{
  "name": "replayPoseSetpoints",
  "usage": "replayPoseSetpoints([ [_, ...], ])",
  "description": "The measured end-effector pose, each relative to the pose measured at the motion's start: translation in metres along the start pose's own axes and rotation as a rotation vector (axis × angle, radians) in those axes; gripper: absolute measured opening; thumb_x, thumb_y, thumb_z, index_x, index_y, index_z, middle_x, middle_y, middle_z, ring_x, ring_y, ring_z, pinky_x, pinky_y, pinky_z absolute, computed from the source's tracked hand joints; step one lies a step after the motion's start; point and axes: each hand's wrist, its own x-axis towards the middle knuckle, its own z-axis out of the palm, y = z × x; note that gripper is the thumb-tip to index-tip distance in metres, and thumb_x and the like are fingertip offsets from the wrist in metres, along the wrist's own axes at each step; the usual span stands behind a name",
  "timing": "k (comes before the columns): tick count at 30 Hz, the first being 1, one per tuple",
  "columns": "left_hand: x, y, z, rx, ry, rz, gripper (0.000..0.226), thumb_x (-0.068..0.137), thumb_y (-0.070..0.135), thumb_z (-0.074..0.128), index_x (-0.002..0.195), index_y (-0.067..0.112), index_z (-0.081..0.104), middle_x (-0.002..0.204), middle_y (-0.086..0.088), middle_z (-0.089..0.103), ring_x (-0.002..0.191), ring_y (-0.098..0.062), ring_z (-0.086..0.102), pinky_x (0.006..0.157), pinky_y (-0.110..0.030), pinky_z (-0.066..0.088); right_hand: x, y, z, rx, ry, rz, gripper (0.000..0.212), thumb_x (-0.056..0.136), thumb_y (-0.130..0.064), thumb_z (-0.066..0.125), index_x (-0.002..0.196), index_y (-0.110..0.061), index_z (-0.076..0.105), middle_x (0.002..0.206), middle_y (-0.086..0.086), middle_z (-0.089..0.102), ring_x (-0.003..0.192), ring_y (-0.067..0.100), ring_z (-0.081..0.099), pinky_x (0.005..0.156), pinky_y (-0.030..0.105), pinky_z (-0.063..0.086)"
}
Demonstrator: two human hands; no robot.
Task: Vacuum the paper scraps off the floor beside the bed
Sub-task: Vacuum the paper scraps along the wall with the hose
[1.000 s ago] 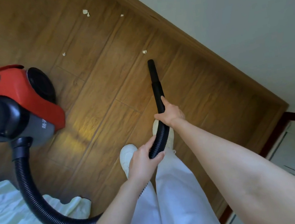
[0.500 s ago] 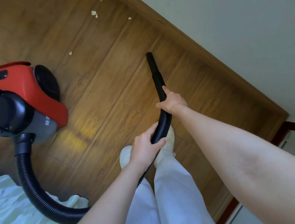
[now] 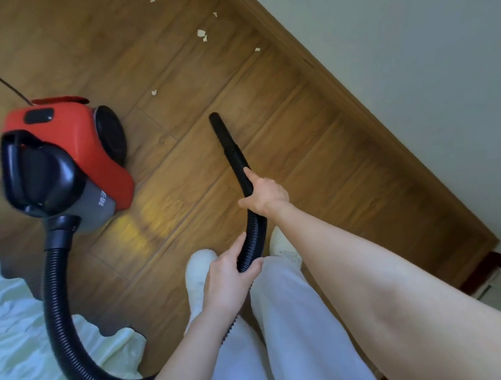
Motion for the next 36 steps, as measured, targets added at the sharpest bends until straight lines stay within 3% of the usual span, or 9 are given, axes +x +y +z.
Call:
replayPoseSetpoints([
  [10,0.032,-0.043,-0.079,-0.107,0.123,-0.019,0.056,0.087,0.035,0.064,0.140,0.038,0.044,0.101,0.011,0.067,0.081,-0.010,0.066,0.076,-0.034,0.056,0.039,-0.109,0.028,-0.078,0.023,-0.077,0.084,0.084,-0.037,0.062,0.152,-0.040,0.012,0.125,0.005,0.056,0.105,0.022,0.059,0.072,0.031,0.046],
  [17,0.052,-0.058,-0.131,-0.080,0.084,-0.012,0.055,0.085,0.034,0.066,0.136,0.041,0.047,0.091,0.008,0.069,0.076,-0.013,0.066,0.073,-0.031,0.056,0.052,-0.151,0.033,-0.055,0.059,-0.049,0.083,0.084,-0.033,0.060,0.151,-0.040,0.013,0.120,0.003,0.059,0.098,0.020,0.060,0.067,0.030,0.043],
  [21,0.050,-0.055,-0.139,-0.065,0.040,0.007,0.054,0.086,0.031,0.065,0.136,0.042,0.047,0.099,0.008,0.070,0.084,-0.014,0.066,0.077,-0.029,0.055,0.046,-0.148,0.031,-0.032,0.068,-0.016,0.083,0.084,-0.035,0.061,0.152,-0.041,0.012,0.121,0.006,0.057,0.097,0.023,0.060,0.067,0.031,0.045],
  [27,0.058,-0.040,-0.132,0.013,-0.046,0.047,0.059,0.081,0.039,0.063,0.136,0.048,0.043,0.104,0.006,0.068,0.080,-0.018,0.068,0.075,-0.043,0.057,0.038,-0.117,0.019,0.088,0.181,0.087,0.080,0.084,-0.038,0.060,0.151,-0.040,0.016,0.121,0.006,0.056,0.098,0.026,0.061,0.075,0.036,0.053],
  [32,0.086,-0.015,-0.135,0.124,-0.134,0.124,0.060,0.083,0.032,0.065,0.139,0.038,0.046,0.105,0.004,0.067,0.080,-0.015,0.065,0.078,-0.037,0.056,0.044,-0.089,0.000,0.296,0.246,0.215,0.082,0.082,-0.038,0.061,0.151,-0.039,0.017,0.119,0.005,0.061,0.099,0.025,0.063,0.083,0.041,0.055],
  [36,0.107,0.010,-0.143,0.181,-0.175,0.151,0.059,0.082,0.030,0.065,0.138,0.037,0.047,0.109,0.002,0.068,0.083,-0.018,0.066,0.080,-0.039,0.055,0.053,-0.083,-0.020,0.406,0.275,0.260,0.081,0.081,-0.036,0.060,0.151,-0.039,0.018,0.124,0.003,0.060,0.101,0.024,0.062,0.085,0.037,0.053],
])
